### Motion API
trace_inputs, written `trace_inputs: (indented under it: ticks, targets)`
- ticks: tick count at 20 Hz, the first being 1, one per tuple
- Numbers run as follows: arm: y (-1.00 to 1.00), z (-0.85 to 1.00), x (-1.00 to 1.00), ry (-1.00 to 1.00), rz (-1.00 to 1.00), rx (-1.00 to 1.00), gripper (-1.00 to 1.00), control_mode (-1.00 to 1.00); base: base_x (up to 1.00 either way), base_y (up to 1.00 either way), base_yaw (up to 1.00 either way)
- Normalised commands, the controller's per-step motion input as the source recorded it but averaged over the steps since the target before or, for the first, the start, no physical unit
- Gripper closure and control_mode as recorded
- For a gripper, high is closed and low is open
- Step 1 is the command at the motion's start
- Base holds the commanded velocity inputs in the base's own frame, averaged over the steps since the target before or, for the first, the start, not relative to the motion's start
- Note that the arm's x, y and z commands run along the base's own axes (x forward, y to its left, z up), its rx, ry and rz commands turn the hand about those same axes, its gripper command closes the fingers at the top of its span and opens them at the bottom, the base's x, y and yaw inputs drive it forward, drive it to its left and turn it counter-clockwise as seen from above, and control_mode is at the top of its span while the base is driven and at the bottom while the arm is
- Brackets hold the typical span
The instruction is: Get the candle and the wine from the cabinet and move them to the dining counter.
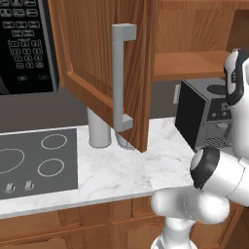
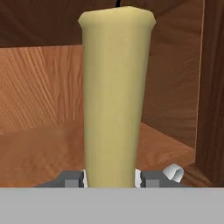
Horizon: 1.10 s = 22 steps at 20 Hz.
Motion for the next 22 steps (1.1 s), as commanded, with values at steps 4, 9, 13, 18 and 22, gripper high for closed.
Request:
trace_inputs:
  ticks: [4, 9, 13, 18, 22]
  targets:
    - [0.85, 0.00, -0.68, -0.12, 0.06, -0.13, 1.00, -1.00, 0.00, 0.00, 0.00]
    - [0.78, 0.00, -0.81, 0.00, 0.05, -0.05, 1.00, -1.00, 0.00, 0.00, 0.00]
    - [0.42, 0.00, -0.99, 0.07, 0.01, 0.00, 1.00, -1.00, 0.00, 0.00, 0.00]
    - [0.22, 0.03, -1.00, 0.16, 0.00, 0.04, 1.00, -1.00, 0.00, 0.00, 0.00]
    - [0.23, 0.12, -0.99, 0.27, 0.00, 0.06, 1.00, -1.00, 0.00, 0.00, 0.00]
